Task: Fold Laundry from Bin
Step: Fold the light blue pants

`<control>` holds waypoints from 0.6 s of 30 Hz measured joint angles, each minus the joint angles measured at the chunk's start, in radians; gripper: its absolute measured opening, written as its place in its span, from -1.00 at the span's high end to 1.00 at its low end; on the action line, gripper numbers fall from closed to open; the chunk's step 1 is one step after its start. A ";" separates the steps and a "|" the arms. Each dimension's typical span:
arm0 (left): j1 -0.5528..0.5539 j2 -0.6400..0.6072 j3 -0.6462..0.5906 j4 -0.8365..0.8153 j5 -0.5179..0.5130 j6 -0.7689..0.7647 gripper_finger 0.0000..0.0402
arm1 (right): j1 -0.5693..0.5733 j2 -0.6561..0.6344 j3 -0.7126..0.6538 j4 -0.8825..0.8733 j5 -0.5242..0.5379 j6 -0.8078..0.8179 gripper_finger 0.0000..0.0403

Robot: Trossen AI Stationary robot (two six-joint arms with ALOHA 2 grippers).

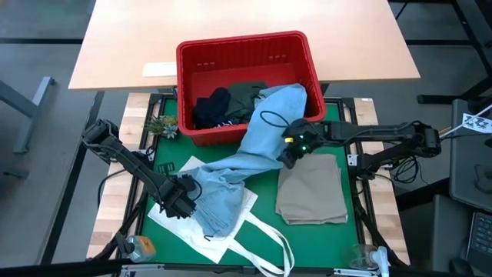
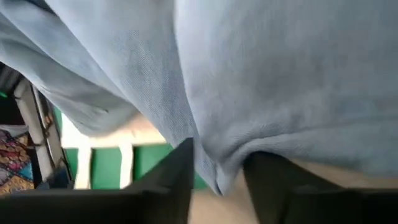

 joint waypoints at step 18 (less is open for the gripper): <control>0.000 0.000 0.000 0.011 0.000 0.002 0.54 | -0.056 0.012 0.301 0.387 0.202 -0.263 0.97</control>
